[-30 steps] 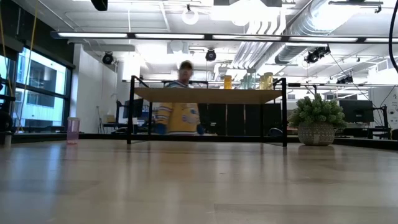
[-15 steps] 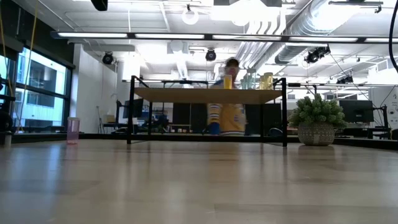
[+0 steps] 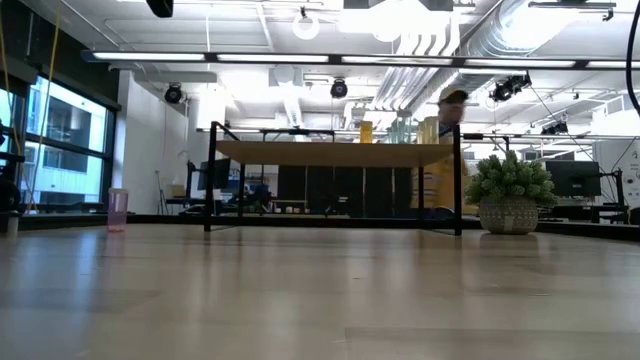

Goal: Pick and place medicine bottles onto shelf by color
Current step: Put the orange pill bottle onto the shelf aligned with the other orange pill bottles

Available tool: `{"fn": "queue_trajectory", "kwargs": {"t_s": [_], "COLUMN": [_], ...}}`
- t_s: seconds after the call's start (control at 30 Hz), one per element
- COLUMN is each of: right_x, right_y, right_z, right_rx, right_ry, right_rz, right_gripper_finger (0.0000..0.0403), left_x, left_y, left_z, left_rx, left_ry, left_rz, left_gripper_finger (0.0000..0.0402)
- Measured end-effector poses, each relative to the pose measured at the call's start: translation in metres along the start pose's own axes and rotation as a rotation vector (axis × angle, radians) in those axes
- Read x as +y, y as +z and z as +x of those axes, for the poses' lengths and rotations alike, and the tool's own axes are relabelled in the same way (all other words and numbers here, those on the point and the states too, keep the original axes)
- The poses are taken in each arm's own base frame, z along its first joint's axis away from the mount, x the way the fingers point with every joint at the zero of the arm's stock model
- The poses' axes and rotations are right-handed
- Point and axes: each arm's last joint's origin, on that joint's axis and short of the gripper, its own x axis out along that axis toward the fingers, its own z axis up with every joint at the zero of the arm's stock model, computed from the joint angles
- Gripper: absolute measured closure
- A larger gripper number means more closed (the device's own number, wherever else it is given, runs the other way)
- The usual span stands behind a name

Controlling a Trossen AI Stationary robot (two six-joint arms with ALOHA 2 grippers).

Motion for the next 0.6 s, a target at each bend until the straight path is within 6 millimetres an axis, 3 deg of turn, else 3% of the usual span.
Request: {"fn": "queue_trajectory", "kwargs": {"t_s": [0.17,0.3,0.43,0.6], "right_x": [0.024,0.042,0.054,0.061], "right_y": [-0.017,-0.019,-0.004,0.031], "right_z": [-0.039,-0.088,-0.137,-0.184], "right_rx": [-0.019,-0.225,-0.554,-0.819], "right_ry": [0.185,0.376,0.383,0.254], "right_rz": [-0.188,-0.296,-0.392,-0.484], "right_gripper_finger": [0.0302,0.0302,0.0303,0.0303], "left_x": [0.0,-0.001,-0.002,-0.005], "left_y": [0.001,0.007,0.016,0.025], "left_z": [0.0,0.0,0.002,0.018], "left_rx": [-0.01,-0.067,-0.079,0.057], "left_ry": [-0.001,-0.012,0.026,0.057], "left_rz": [-0.001,-0.006,-0.015,0.032], "left_gripper_finger": [0.0401,0.0401,0.0388,0.0327]}}
